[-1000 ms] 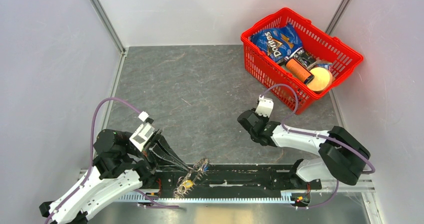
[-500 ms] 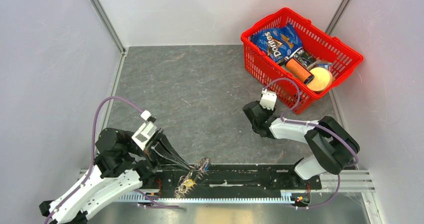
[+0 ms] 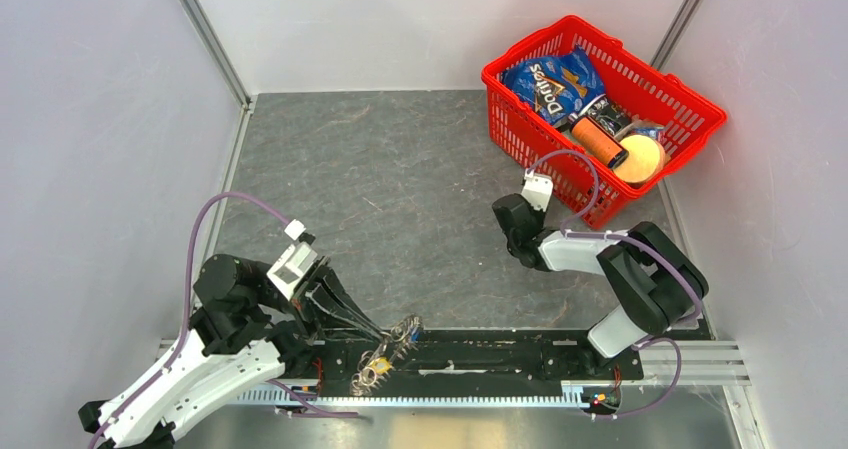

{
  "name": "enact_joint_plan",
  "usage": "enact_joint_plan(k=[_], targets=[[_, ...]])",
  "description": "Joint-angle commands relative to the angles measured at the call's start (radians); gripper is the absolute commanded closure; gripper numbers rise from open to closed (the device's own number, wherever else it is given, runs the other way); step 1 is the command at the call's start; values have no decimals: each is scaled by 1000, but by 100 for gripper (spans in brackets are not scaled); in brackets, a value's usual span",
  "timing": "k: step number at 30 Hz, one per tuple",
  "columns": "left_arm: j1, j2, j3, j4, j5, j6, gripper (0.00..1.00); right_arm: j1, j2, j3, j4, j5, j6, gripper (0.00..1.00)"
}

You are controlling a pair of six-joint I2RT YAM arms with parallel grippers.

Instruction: Put the keys on the keyring

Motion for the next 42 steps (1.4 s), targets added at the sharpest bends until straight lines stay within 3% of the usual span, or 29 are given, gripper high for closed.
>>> enact_joint_plan(k=[1,14,25,30,38,42], targets=[[-3,14,39,9,-24,41,98,-24,12,0,91,-30,-33,56],[-3,22,31,10,-27,45,98,-31,-1,-30,98,-76,-47,67],[-3,14,29,18,-30,33,98,-38,-24,-44,60,-41,-39,84],[-3,7,30,19,-30,27,98,-39,-40,-43,58,-73,-49,97],[-4,-11,27,18,-40,18,98,-32,-130,-71,70,-261,-82,100],[-3,-17,28,18,-44,15,98,1,-242,-64,-34,-389,-103,100]])
